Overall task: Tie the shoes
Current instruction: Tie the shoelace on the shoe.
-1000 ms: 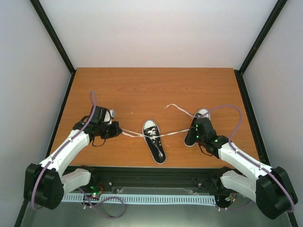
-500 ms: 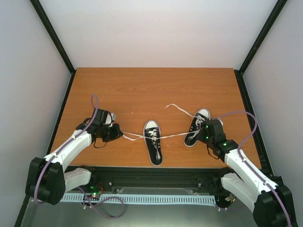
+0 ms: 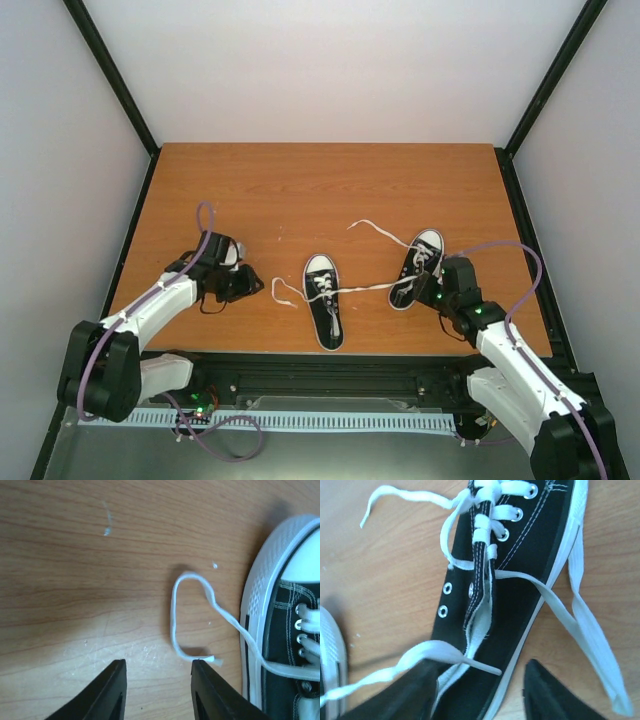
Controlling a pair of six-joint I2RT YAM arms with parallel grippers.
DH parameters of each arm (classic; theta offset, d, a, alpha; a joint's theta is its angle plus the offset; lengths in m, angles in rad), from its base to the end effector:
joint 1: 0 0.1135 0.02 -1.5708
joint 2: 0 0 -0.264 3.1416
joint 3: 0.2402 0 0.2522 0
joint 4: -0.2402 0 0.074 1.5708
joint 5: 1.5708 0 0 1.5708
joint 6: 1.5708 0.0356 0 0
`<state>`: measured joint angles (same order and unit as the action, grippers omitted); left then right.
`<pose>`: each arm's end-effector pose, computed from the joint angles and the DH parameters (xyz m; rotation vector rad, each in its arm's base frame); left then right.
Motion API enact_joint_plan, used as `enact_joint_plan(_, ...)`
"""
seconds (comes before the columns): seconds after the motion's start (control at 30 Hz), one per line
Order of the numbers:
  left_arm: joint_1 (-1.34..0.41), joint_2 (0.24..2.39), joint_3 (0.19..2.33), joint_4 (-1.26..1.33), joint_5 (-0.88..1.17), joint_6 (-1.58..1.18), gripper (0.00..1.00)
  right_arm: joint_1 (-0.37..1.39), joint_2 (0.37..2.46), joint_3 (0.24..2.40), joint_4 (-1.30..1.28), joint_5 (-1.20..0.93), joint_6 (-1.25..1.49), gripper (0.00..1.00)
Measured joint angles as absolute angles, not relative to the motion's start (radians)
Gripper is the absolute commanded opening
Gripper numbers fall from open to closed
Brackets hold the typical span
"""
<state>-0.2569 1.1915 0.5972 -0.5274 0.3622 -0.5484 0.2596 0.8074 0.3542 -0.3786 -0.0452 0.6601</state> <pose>0.1954 -0.0644 0.1746 -0.2889 2.7694 -0.7177 0.1521 0.0421 0.1699 0.4677 2.4125 0.4721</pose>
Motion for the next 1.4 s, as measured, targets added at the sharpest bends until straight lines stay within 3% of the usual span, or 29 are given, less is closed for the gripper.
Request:
enact_joint_plan(0.07, -0.257, 1.192, 0.598, -0.525, 0.363, -0.55, 0.63, 0.258, 0.786, 0.358, -0.387, -0.054, 0.646, 0.81)
enact_joint_plan(0.13, -0.258, 1.188, 0.601, -0.527, 0.359, -0.551, 0.73, 0.257, 0.757, 0.367, -0.406, -0.057, 0.635, 0.89)
enact_joint_plan(0.27, -0.259, 1.136, 0.622, -0.538, 0.332, -0.546, 0.76, 0.258, 0.709, 0.405, -0.419, -0.093, 0.595, 0.98)
enact_joint_plan(0.37, -0.267, 1.093, 0.634, -0.519, 0.323, -0.545, 0.76, 0.3, 0.728, 0.447, -0.414, -0.101, 0.57, 0.98)
enact_joint_plan(0.57, -0.326, 1.093, 0.643, -0.432, 0.328, -0.544, 0.77, 0.57, 0.844, 0.542, -0.415, 0.027, 0.573, 0.97)
enact_joint_plan(0.8, -0.375, 1.265, 0.625, -0.25, 0.464, -0.591, 0.77, 0.594, 0.915, 0.557, -0.478, 0.191, 0.645, 1.0)
enact_joint_plan(1.0, -0.434, 1.426, 0.651, -0.173, 0.5, -0.606, 0.76, 0.416, 0.929, 0.57, -0.518, 0.208, 0.632, 1.0)
enact_joint_plan(1.2, -0.441, 1.571, 0.763, -0.116, 0.502, -0.606, 0.75, 0.166, 0.928, 0.557, -0.496, 0.089, 0.586, 1.0)
enact_joint_plan(1.4, -0.447, 1.695, 0.834, -0.075, 0.509, -0.603, 0.68, 0.017, 0.928, 0.521, -0.471, -0.015, 0.556, 1.0)
